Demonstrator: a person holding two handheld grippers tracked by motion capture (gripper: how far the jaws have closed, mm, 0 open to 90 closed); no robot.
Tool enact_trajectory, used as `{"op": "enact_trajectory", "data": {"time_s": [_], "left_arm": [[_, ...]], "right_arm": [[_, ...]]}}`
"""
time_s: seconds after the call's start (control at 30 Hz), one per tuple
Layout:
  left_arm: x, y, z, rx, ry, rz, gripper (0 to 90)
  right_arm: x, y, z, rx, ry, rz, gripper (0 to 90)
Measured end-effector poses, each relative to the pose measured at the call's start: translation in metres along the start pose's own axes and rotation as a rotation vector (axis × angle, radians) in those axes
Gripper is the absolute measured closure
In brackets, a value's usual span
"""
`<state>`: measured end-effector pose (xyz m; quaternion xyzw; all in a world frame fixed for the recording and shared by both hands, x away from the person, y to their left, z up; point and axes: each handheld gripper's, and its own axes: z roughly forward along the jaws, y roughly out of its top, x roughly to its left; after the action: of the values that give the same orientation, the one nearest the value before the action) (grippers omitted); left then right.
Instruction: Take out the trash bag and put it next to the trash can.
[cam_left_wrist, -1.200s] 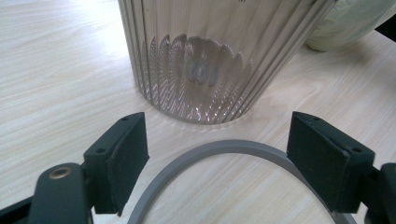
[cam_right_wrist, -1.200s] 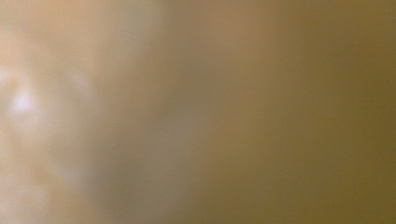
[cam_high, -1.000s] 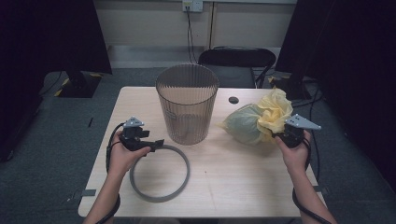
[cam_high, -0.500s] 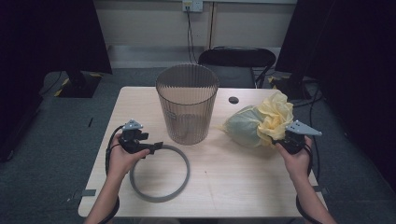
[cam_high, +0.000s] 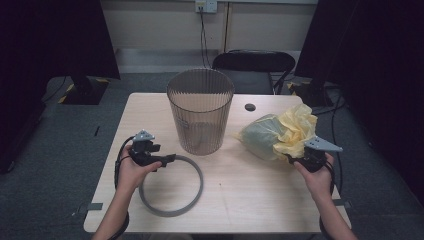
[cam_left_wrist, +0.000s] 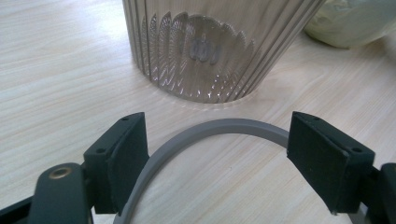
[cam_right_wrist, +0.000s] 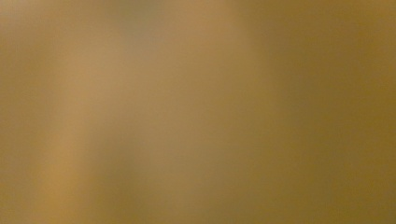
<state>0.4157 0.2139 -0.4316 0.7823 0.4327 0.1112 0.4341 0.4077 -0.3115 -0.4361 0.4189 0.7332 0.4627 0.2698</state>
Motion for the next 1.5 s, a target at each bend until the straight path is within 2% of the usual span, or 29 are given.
{"op": "enact_trajectory", "data": {"time_s": [0.47,0.67,1.0,1.2,1.37,1.5], "left_arm": [[0.004,-0.007,0.004,0.015,0.001,-0.004,20.2],[0.007,-0.01,0.01,0.029,-0.005,-0.008,20.2],[0.009,-0.009,0.011,0.024,0.0,-0.009,20.2],[0.011,-0.011,0.012,0.022,-0.001,-0.011,20.2],[0.011,-0.012,0.013,0.015,-0.003,-0.019,20.2],[0.011,-0.011,0.011,0.018,-0.001,-0.01,20.2]], "right_arm": [[0.0,-0.011,0.021,0.035,-0.024,0.009,41.0],[-0.003,-0.01,0.035,0.058,-0.034,0.012,33.6],[-0.006,-0.006,0.055,0.094,-0.025,0.035,22.9],[-0.004,-0.002,0.058,0.106,-0.019,0.028,20.8],[-0.004,-0.006,0.053,0.122,-0.009,0.025,19.7],[-0.003,-0.008,0.047,0.13,-0.003,0.028,19.0]]}}
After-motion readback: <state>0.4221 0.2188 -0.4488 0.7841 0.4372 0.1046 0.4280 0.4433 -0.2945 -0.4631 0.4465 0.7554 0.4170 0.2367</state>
